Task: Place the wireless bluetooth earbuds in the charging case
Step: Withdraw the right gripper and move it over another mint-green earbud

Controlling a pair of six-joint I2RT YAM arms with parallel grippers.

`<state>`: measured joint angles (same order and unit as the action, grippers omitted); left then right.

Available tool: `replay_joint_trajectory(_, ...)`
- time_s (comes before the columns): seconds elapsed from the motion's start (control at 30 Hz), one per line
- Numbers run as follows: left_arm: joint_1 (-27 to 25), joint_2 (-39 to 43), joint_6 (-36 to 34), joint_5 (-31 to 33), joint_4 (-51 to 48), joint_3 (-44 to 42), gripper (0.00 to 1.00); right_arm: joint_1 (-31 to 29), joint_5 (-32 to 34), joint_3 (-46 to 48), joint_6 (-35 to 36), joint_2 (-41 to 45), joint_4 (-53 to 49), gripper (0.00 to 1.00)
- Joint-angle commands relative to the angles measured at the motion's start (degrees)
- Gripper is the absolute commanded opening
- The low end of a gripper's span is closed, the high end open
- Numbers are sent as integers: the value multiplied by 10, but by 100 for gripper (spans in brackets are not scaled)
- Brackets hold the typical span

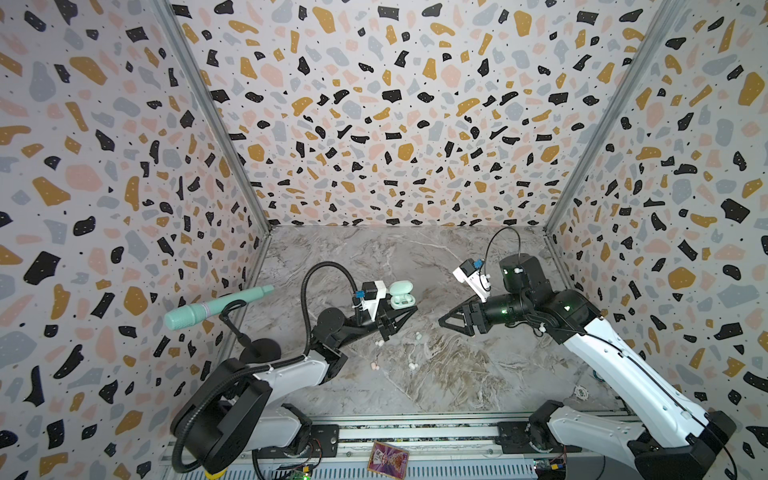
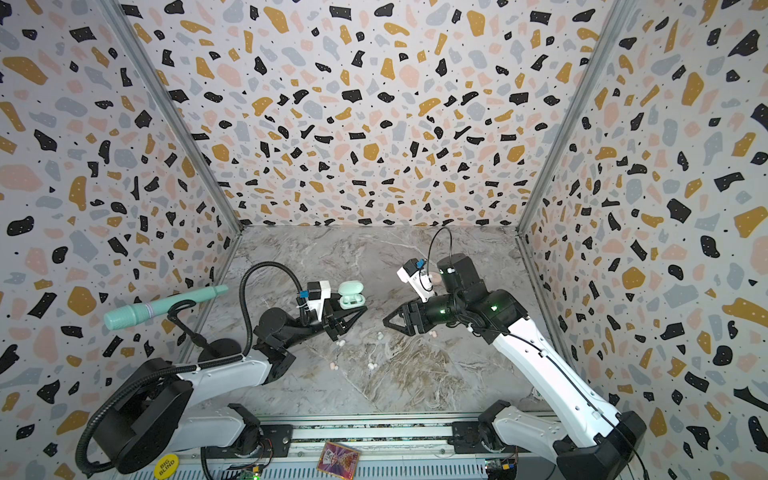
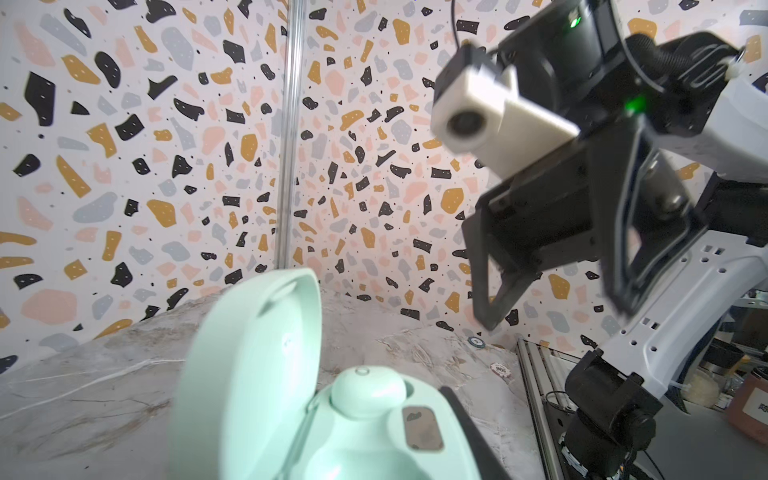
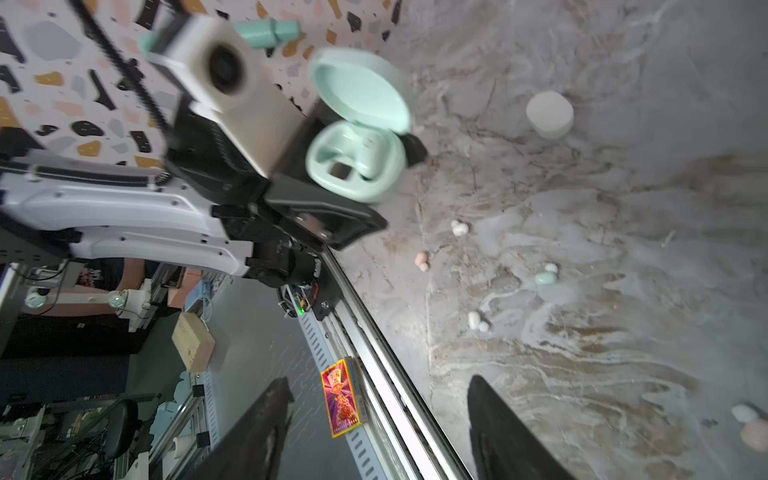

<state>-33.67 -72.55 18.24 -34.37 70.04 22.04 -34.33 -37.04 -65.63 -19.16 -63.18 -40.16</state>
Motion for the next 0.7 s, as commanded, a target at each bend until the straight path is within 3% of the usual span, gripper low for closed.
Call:
replay_joint_trajectory(0.0, 7, 43, -25, 12, -22, -10, 19, -5, 94, 53, -43, -14, 51, 68)
replay_joint_trajectory(0.17, 9, 85, -20, 27, -44, -31, 19, -37, 214, 101, -63, -78, 117, 67)
replay_joint_trajectory(0.33, 9, 121, -7, 50, -49, -62, 19, -88, 313, 77, -59, -182, 137, 67)
replay_joint_trajectory(0.67, 9, 175, -19, 85, -75, -94, 19, -132, 388, 30, -65, -330, 177, 67)
